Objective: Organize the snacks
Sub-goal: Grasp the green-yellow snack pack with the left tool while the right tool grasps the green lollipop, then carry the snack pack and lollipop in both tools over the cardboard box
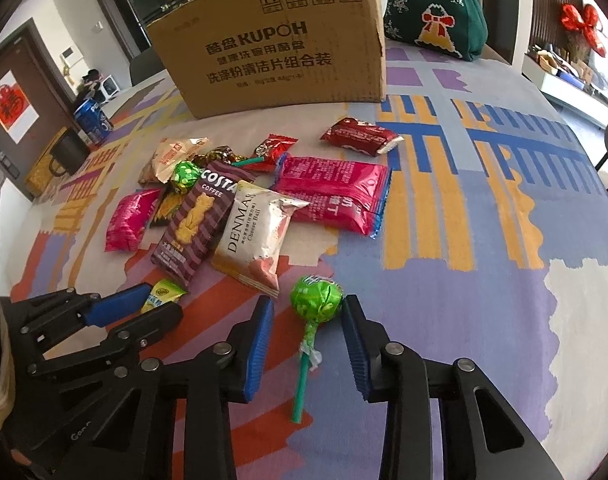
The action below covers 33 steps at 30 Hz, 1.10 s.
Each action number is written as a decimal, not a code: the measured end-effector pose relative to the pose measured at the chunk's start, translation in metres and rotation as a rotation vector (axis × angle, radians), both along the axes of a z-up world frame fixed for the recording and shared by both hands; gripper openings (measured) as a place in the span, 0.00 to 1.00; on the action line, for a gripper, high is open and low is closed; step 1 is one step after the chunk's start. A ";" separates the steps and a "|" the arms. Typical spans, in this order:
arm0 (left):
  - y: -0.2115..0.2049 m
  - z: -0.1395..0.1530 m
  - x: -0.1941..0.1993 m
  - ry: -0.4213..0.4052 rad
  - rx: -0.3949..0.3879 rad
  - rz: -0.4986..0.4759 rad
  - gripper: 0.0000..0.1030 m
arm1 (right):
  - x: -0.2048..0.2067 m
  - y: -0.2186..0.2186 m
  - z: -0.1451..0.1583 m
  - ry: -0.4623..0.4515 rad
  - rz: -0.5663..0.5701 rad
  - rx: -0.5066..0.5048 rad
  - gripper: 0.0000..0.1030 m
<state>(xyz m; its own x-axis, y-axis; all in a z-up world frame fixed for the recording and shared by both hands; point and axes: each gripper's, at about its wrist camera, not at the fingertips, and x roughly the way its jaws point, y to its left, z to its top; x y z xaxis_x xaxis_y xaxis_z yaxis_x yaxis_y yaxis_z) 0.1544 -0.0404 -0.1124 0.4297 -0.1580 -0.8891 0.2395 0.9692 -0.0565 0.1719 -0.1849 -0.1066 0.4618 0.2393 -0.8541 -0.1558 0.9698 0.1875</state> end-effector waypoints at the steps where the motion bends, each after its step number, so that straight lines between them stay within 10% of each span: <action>1: 0.000 0.000 0.000 0.001 -0.003 -0.001 0.23 | 0.001 0.000 0.000 0.001 0.003 0.004 0.27; 33: 0.021 0.096 -0.003 -0.304 -0.049 0.084 0.23 | -0.017 0.021 0.070 -0.228 0.098 0.059 0.26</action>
<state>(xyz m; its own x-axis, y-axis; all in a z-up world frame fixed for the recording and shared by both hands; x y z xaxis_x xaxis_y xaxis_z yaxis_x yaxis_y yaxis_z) 0.1513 -0.0190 -0.0163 0.6877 -0.1504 -0.7103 0.1718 0.9842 -0.0421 0.1549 -0.1641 -0.0362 0.6132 0.3384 -0.7137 -0.2930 0.9366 0.1924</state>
